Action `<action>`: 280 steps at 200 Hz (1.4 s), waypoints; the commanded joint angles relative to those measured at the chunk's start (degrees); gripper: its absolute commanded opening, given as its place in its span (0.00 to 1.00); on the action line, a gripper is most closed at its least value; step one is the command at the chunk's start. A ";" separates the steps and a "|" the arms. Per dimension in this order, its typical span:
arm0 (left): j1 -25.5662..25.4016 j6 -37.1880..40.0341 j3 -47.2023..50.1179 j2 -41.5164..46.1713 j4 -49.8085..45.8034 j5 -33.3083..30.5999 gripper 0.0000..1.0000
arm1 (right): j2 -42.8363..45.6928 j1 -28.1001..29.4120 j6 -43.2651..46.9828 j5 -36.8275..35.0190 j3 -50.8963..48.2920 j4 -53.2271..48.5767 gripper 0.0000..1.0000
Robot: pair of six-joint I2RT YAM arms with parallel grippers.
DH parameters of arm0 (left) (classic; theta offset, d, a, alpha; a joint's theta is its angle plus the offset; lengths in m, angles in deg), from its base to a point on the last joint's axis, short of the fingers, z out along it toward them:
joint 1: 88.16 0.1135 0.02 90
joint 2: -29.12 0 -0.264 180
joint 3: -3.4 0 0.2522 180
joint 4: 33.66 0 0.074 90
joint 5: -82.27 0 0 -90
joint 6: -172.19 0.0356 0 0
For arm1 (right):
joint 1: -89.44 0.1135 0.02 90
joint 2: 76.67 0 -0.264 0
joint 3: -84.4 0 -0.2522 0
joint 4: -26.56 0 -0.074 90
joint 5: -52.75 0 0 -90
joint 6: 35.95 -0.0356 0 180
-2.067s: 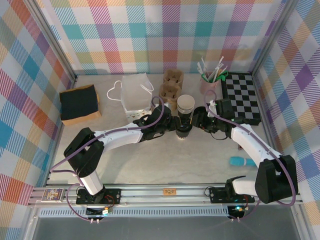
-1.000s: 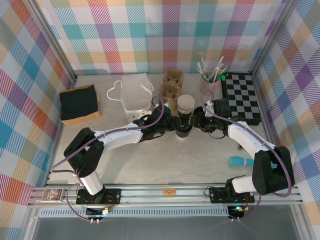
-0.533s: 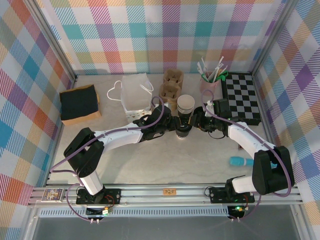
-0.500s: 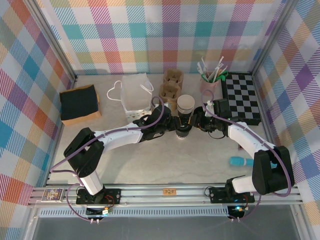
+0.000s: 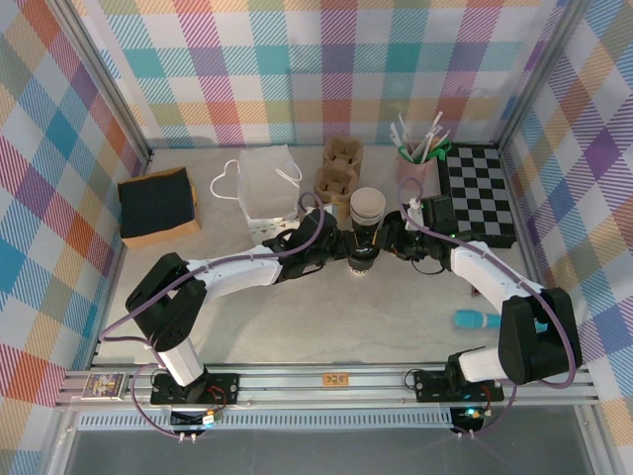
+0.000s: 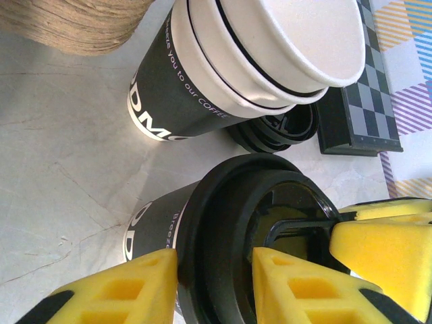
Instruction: Pack the takeout coffee
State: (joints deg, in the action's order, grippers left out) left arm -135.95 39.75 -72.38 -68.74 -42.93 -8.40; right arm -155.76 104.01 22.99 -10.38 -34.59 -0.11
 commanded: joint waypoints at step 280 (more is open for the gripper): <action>-2.34 8.61 -17.45 10.67 -26.27 -1.99 1.00 | 12.98 0.29 8.86 -8.24 16.74 -24.29 0.70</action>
State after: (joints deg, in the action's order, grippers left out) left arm -136.87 45.44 -85.63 -63.63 -63.76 -9.29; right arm -144.81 104.03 27.18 -16.19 -21.87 -19.12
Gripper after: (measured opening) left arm 0.997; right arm 0.710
